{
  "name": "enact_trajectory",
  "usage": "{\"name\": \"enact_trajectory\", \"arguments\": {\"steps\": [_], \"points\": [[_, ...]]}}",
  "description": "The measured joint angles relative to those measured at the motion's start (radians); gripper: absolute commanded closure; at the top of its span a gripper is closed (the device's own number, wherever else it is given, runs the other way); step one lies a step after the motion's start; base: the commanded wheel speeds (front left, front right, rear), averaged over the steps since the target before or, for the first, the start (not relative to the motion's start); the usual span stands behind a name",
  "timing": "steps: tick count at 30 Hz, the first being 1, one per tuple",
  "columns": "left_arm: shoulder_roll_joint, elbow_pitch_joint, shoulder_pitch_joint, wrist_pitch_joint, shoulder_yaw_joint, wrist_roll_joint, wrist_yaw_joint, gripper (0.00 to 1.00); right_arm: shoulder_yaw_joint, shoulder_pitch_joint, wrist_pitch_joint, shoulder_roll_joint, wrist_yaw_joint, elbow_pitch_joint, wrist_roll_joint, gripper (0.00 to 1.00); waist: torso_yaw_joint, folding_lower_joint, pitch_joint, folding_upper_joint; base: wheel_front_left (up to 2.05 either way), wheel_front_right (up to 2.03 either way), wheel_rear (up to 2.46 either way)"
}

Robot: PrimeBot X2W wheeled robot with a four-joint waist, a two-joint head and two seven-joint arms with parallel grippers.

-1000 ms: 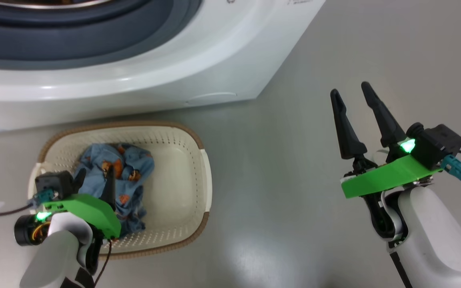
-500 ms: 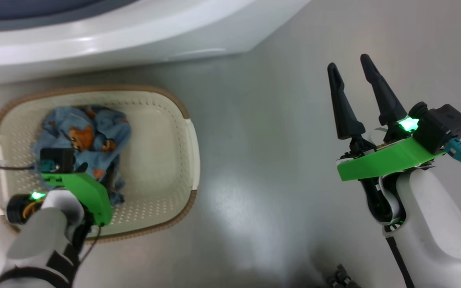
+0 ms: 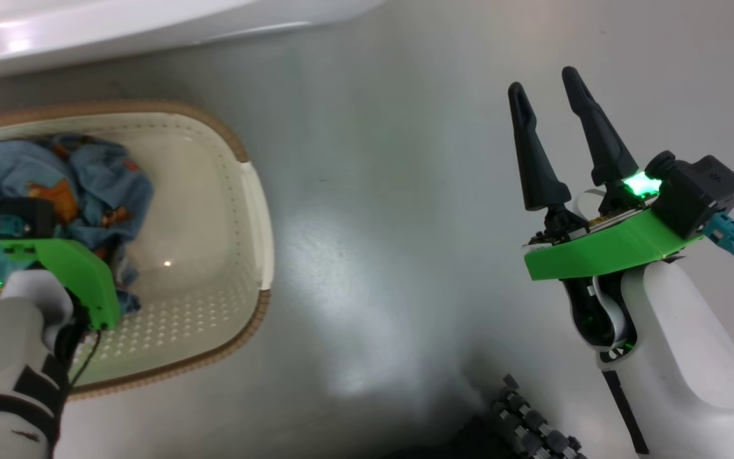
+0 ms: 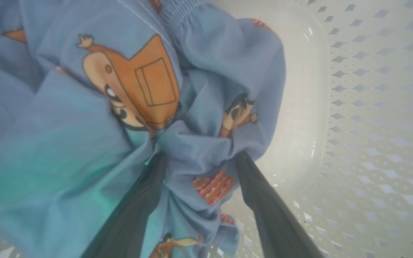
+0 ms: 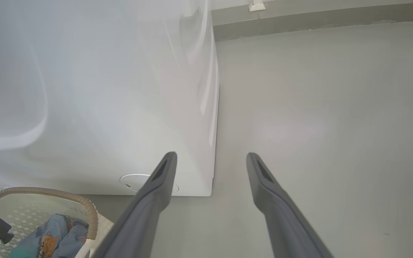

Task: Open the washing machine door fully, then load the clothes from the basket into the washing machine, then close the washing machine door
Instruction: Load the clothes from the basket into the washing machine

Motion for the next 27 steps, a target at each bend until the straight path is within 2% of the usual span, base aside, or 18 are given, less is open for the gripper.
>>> {"name": "enact_trajectory", "arguments": {"steps": [7, 8, 9, 10, 17, 27], "points": [[0.025, 0.011, -0.019, 0.012, -0.004, 0.0, 0.033, 0.0, 0.007, -0.001, 0.0, 0.006, 0.0, -0.005, 0.0, 0.0, -0.037, 0.0, 0.033, 0.0, 0.0, 0.0, 0.0], [0.025, 0.012, -0.02, 0.012, -0.003, -0.003, 0.036, 0.52, 0.007, -0.001, 0.0, 0.006, 0.0, -0.005, 0.0, 0.0, -0.04, 0.0, 0.036, 0.0, 0.0, 0.0, 0.0], [0.025, 0.012, -0.02, 0.011, -0.002, -0.007, 0.045, 0.81, 0.007, -0.001, 0.0, 0.006, 0.0, -0.005, 0.0, 0.0, -0.043, 0.0, 0.039, 0.0001, 0.0, 0.0, 0.0], [0.024, 0.013, -0.024, 0.01, -0.002, -0.008, 0.051, 1.0, 0.007, -0.001, 0.0, 0.006, 0.0, -0.005, 0.0, 0.0, -0.045, 0.0, 0.041, 0.0, 0.0, 0.0, 0.0], [0.022, 0.015, -0.031, 0.009, 0.003, -0.025, 0.049, 1.0, 0.008, -0.002, 0.0, 0.008, 0.0, -0.002, 0.0, 0.0, -0.041, -0.0001, 0.031, 0.0, 0.0, 0.0, 0.0], [-0.021, 0.018, 0.024, -0.045, 0.009, -0.063, 0.023, 1.0, 0.01, -0.002, 0.0, 0.009, 0.0, 0.019, 0.0, 0.0, -0.021, 0.0, -0.04, 0.0, 0.0, 0.0, 0.0]]}}
